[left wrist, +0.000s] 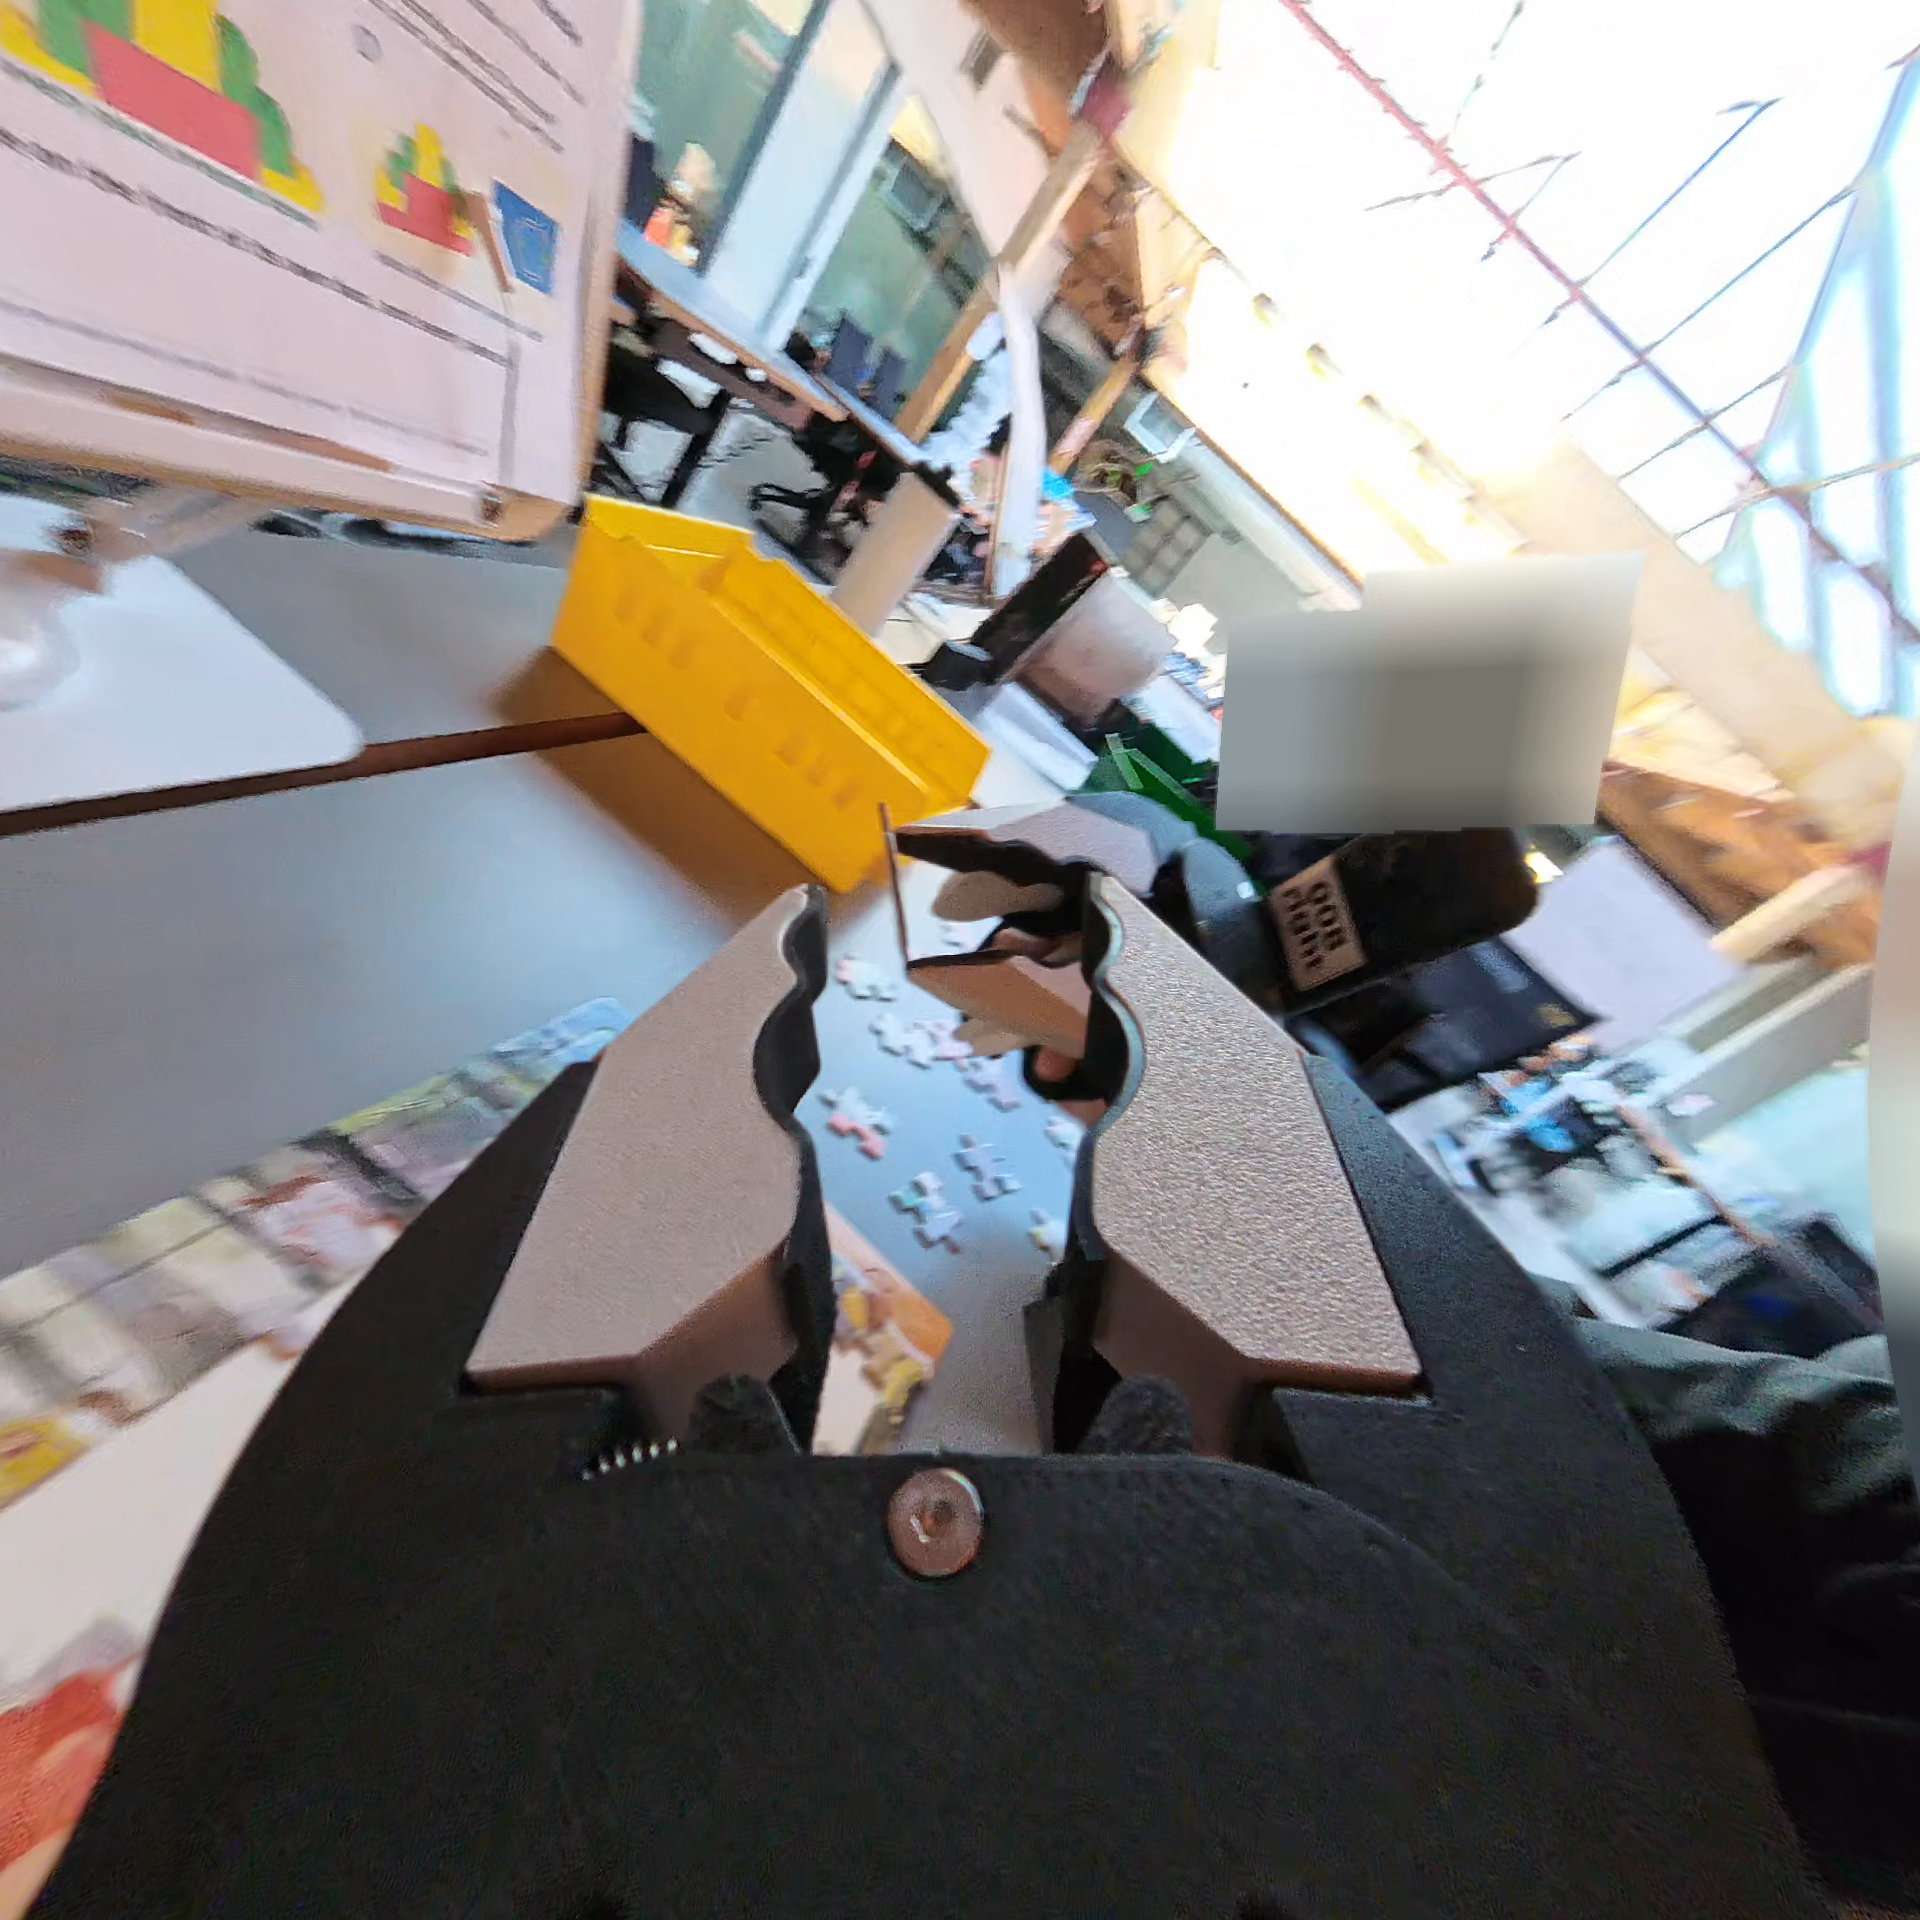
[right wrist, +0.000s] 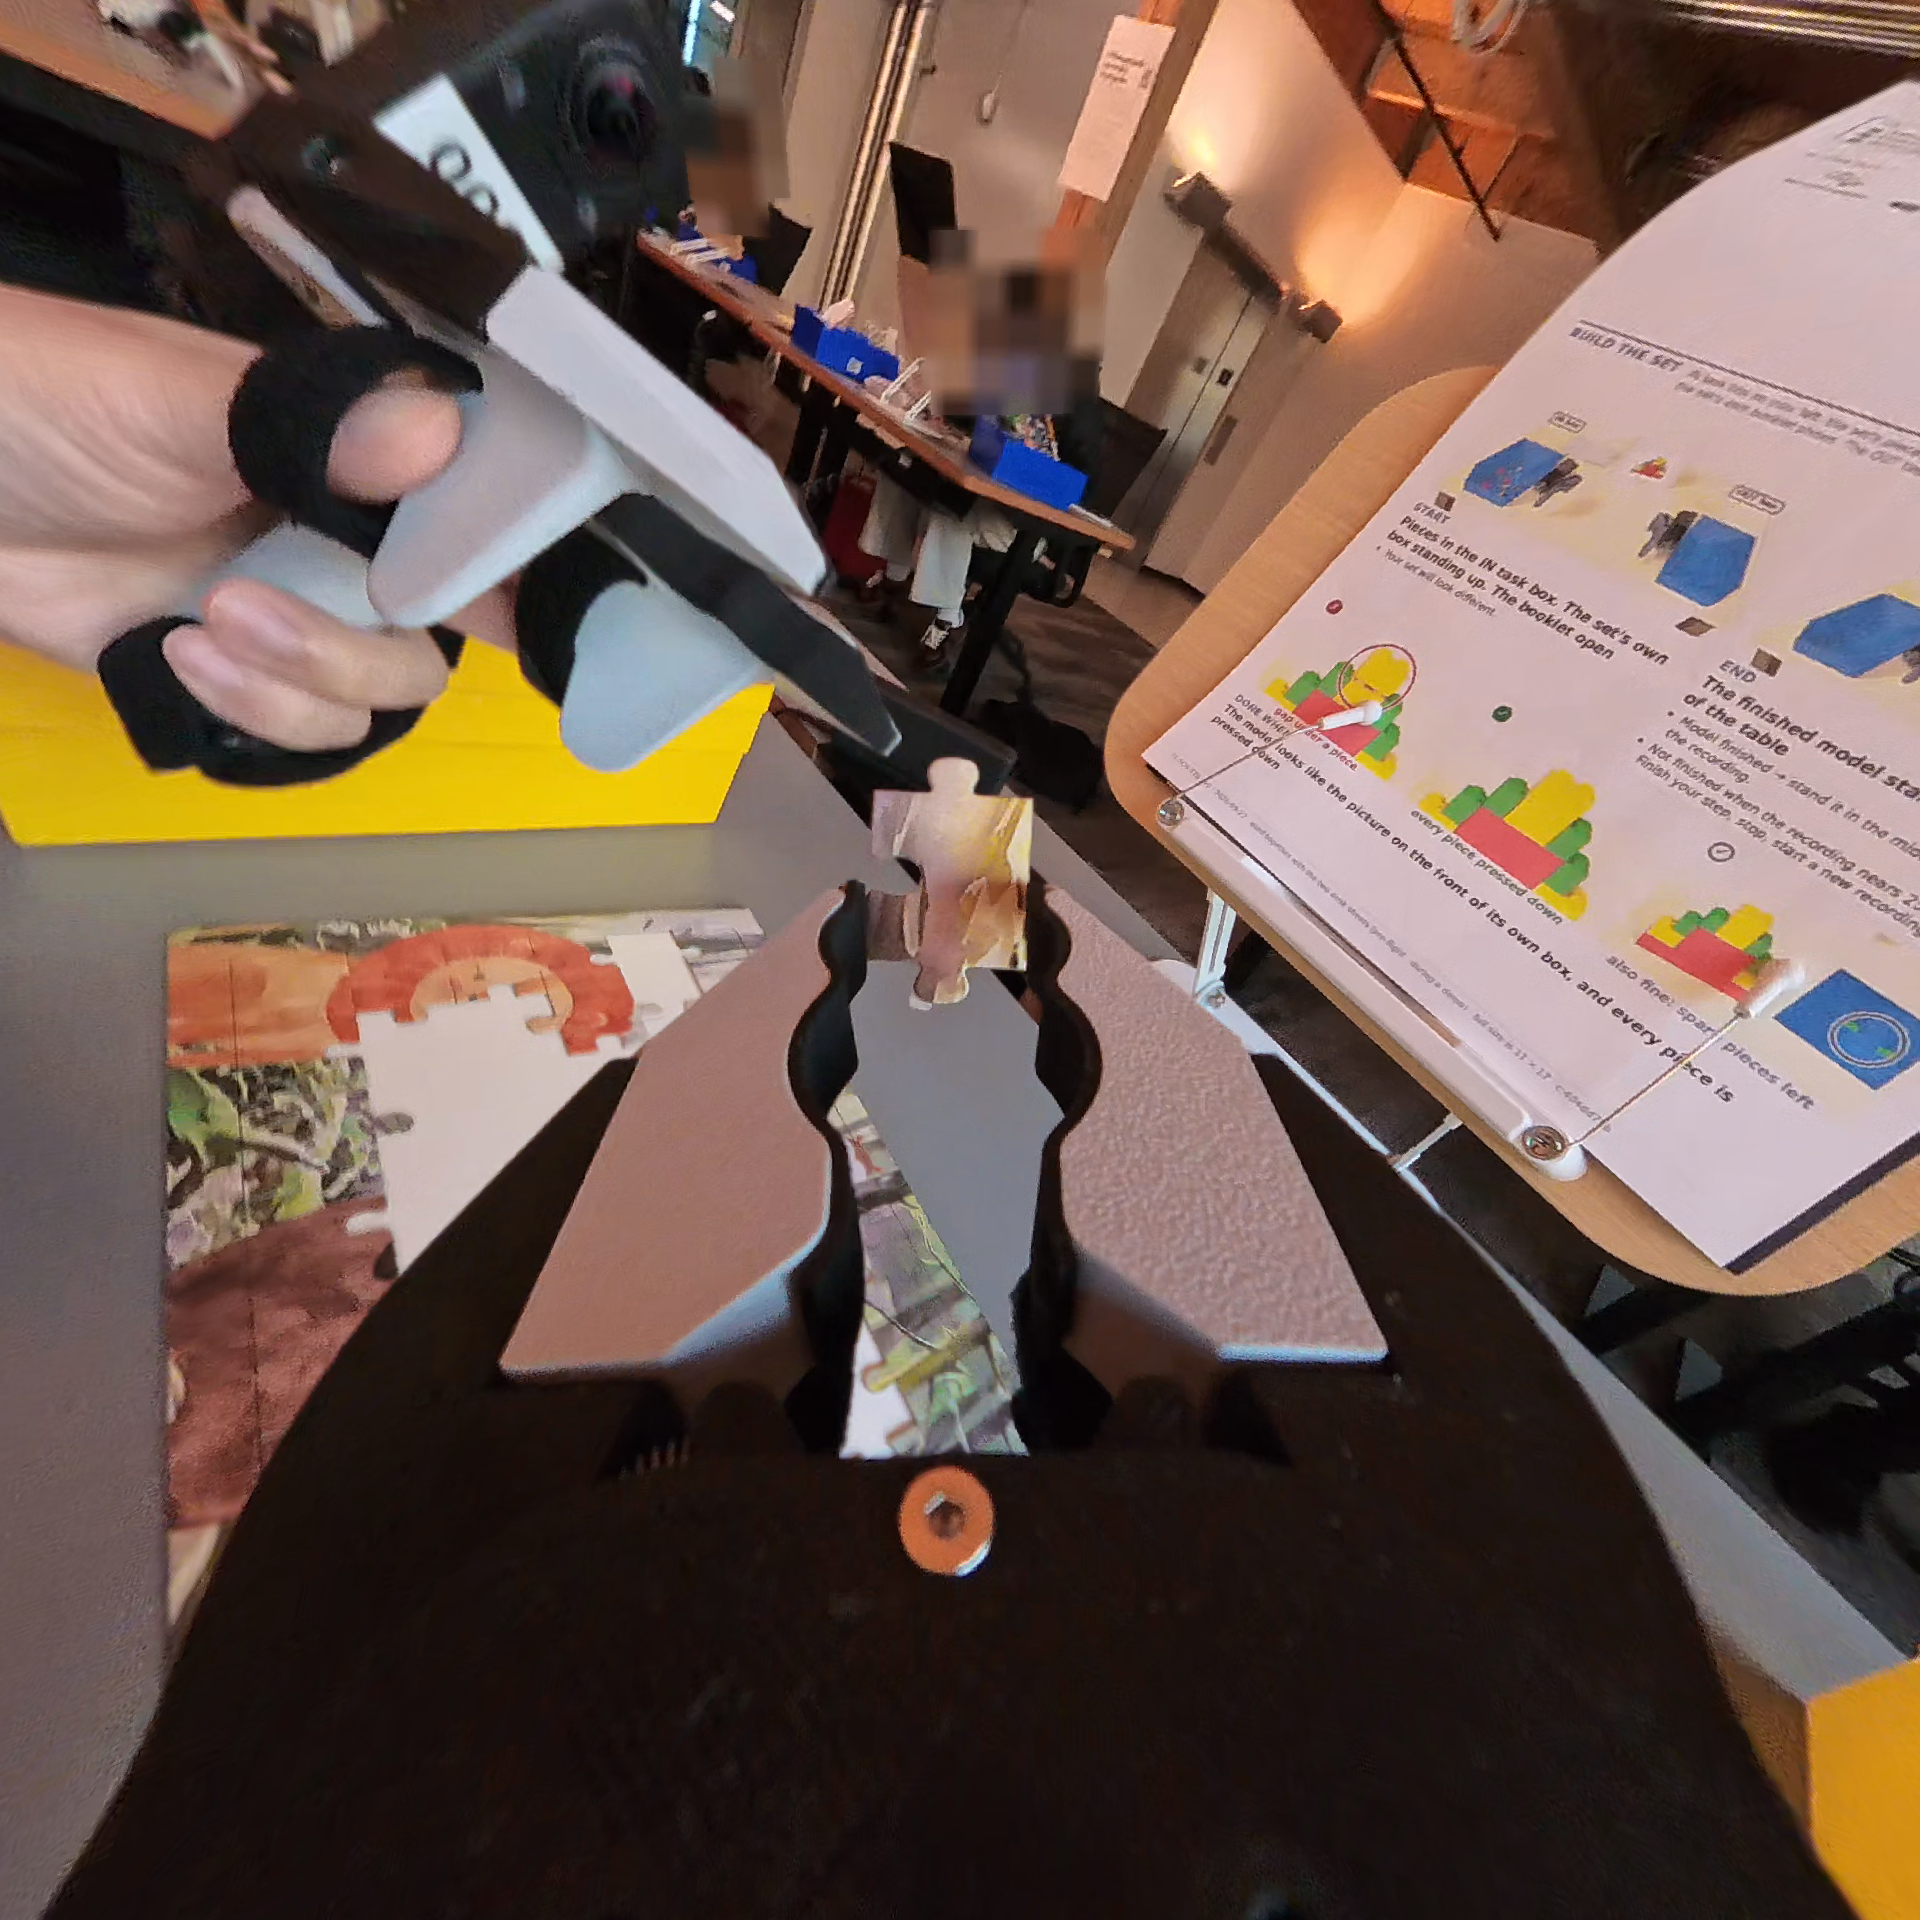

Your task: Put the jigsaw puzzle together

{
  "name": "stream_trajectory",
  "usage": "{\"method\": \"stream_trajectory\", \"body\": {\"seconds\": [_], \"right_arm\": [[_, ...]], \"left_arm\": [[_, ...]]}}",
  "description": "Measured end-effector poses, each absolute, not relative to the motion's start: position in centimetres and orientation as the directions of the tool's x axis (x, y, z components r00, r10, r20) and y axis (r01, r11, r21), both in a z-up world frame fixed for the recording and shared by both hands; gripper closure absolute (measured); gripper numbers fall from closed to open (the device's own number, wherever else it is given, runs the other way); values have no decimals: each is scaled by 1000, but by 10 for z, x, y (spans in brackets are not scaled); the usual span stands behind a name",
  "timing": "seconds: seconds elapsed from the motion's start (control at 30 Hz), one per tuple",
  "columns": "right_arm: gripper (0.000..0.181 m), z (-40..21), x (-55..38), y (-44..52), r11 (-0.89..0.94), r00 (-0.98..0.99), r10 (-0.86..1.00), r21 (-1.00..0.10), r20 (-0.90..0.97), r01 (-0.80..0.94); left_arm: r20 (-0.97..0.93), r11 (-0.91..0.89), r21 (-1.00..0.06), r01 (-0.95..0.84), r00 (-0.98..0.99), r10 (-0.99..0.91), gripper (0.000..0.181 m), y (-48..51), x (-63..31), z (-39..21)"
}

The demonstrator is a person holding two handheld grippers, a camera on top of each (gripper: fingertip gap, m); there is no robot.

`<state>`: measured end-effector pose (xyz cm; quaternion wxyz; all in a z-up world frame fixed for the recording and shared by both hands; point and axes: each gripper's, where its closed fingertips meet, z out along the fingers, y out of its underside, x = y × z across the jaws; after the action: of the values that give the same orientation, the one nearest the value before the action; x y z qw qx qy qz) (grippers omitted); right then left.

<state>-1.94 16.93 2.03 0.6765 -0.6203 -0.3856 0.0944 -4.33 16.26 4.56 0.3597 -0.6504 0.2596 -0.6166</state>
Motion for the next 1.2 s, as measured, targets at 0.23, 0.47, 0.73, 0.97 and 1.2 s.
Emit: {"method": "stream_trajectory", "body": {"seconds": [0.23,0.47,0.73,0.97,1.2], "right_arm": [[152,24,-23,167,213,728,578,-929,370,303],[154,20,-34,160,255,689,589,-906,422,337],[146,-26,-35,119,-19,339,929,-894,150,448],[153,-86,-58,76,-159,129,987,-780,-101,605],[180,-87,-55,76,-234,130,972,-781,-195,579]], "left_arm": [[607,-603,-794,72,146,-781,143,165,-42,32],[561,-564,-825,29,146,-815,181,163,-32,20],[426,-418,-655,-630,150,-892,181,110,-56,-58],[378,-241,-505,-829,38,-925,181,69,-58,-94],[371,-237,-516,-823,34,-928,179,70,-52,-94]]}}
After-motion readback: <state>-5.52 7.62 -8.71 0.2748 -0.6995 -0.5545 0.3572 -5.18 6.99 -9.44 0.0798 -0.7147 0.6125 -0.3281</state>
